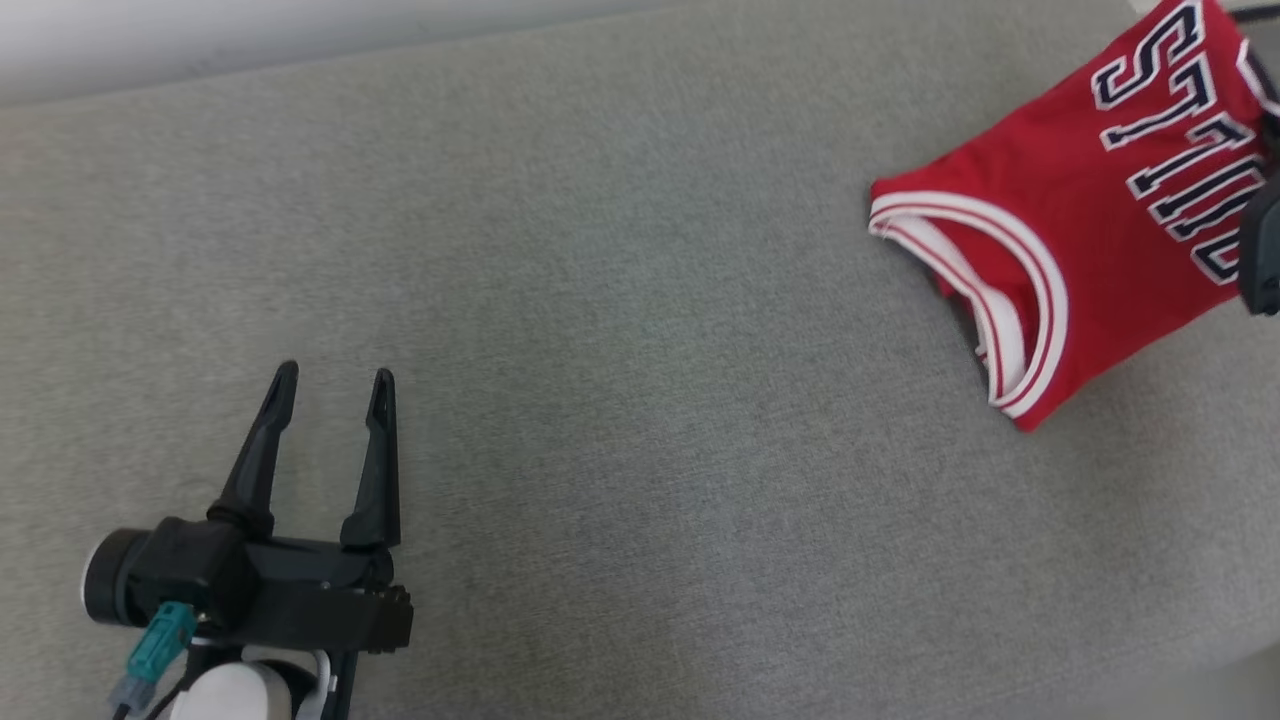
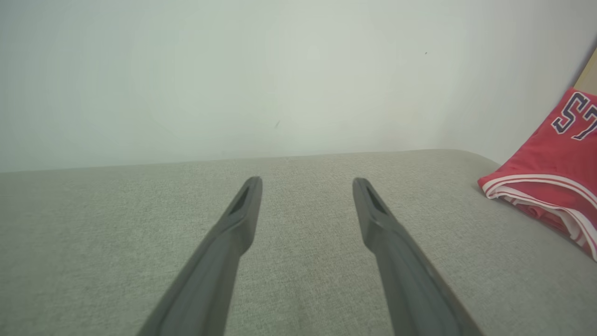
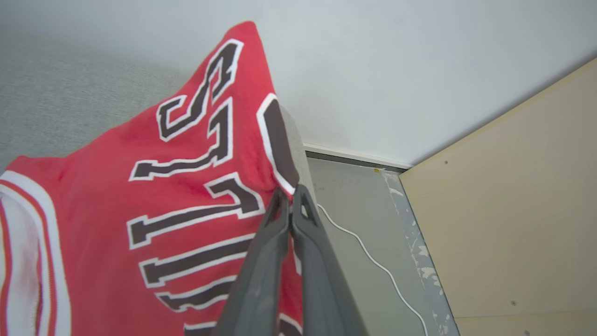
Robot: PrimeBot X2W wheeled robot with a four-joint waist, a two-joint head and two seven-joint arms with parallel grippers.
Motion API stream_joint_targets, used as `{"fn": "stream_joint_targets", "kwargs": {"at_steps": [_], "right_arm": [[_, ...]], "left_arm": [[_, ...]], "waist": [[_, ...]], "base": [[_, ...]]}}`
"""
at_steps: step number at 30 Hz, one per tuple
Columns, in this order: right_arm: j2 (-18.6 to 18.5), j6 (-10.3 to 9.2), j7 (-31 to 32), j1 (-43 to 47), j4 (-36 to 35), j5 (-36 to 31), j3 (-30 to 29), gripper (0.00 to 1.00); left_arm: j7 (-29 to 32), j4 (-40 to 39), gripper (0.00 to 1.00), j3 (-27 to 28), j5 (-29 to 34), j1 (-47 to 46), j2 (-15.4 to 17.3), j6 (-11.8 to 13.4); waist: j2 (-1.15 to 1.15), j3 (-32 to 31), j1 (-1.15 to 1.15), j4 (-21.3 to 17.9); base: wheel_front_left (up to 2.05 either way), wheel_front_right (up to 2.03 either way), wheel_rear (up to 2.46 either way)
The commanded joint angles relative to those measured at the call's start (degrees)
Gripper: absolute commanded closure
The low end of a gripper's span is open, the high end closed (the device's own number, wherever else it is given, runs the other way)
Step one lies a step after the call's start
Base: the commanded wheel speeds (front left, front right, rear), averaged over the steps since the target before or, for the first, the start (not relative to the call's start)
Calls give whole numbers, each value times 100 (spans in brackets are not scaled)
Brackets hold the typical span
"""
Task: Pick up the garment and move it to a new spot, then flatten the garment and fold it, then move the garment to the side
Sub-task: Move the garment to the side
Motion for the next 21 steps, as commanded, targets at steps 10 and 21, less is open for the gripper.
{"fn": "stream_joint_targets", "kwargs": {"at_steps": [10,21], "right_arm": [[154,-17,-437,12,1,-703,-743,100],[457,-17,-590,307,-120,-1296,-1240,0]], "left_arm": [[-3,-111,0,-39,120,-322,183,-56],[-4,28,0,-35,57,-309,187,-91]], "waist": [[-1,701,-1,-591],[-1,513,-1,-463]], "base": [[0,0,0],[0,0,0]]}}
